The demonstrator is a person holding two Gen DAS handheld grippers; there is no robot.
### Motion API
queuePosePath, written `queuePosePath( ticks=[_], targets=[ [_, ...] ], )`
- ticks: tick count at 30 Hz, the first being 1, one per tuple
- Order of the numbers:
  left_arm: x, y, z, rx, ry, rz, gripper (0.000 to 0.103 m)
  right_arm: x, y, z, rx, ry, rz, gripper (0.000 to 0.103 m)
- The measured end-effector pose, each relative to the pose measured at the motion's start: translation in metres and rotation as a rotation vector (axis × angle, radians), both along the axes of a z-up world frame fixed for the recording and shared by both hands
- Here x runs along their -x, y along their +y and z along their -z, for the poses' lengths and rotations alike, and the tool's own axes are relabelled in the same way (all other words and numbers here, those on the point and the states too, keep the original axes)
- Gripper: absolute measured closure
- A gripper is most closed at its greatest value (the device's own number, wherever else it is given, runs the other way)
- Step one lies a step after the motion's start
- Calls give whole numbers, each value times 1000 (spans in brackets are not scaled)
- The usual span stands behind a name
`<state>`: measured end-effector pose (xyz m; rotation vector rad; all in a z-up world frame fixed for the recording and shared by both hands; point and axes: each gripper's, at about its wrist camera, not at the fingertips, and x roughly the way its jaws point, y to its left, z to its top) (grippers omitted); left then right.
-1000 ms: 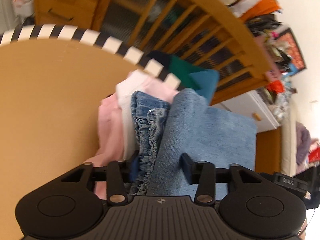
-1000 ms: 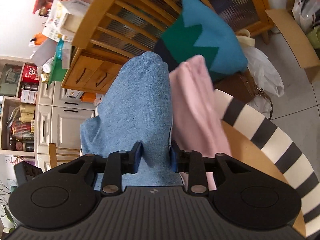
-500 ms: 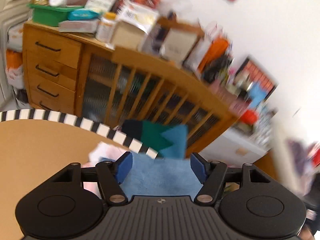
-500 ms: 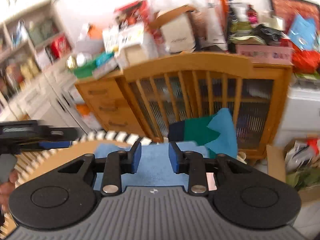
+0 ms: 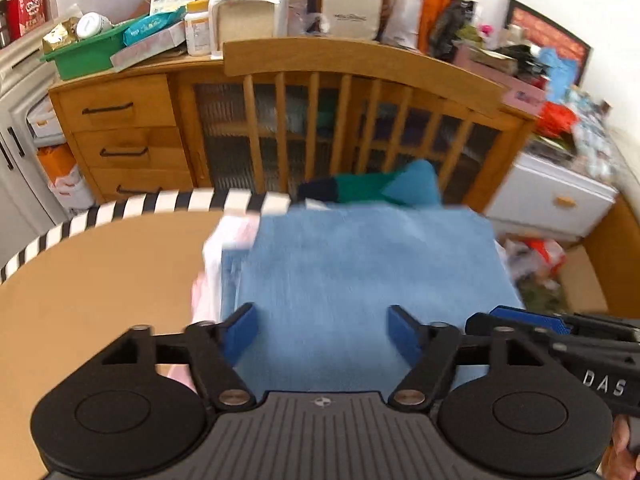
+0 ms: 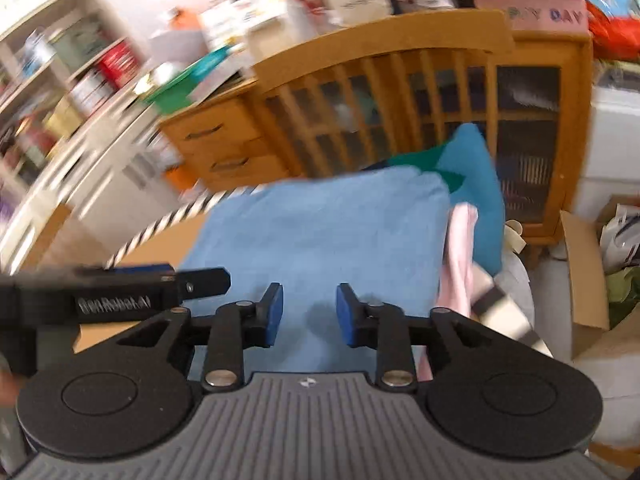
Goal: Fold clothes
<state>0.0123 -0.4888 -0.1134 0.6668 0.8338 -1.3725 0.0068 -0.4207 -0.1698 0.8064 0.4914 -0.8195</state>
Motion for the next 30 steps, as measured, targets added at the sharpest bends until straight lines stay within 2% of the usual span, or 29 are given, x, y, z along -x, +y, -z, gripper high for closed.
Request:
queuePosePath(
  ticks=[3, 5, 8, 10, 12, 13, 16, 19, 23, 26, 30],
  targets=[
    [15, 24, 14, -89, -35, 64, 24, -4, 36, 0, 3, 67, -70, 70],
    [15, 23, 31, -143, -28, 34, 24, -13, 44, 7, -8, 118, -62, 70],
    [6, 23, 42, -172, 27, -36, 23, -19, 51, 15, -51, 120, -29, 70],
    [7, 35, 34, -143, 22, -33, 23, -16, 64, 2, -17, 108, -7, 67],
    [9, 49, 24, -112, 6, -23, 19, -9, 85, -14, 39, 101, 2, 53],
    [11, 56, 20, -102, -4, -18, 13, -6, 98, -22, 67, 102, 8, 40],
    [15, 76, 6, -65, -25, -4, 0, 5, 138, -38, 111, 118, 39, 34],
    [22, 90, -6, -36, -43, 15, 0, 15, 168, -45, 96, 88, 68, 21],
    [34, 100, -13, -24, -40, 52, 0, 20, 186, -43, 62, 77, 59, 21],
    [39, 104, -14, -19, -52, 39, 0, 21, 188, -42, 51, 78, 61, 21],
    [41, 105, -16, -24, -30, 29, 0, 22, 189, -42, 39, 65, 70, 19]
  ],
)
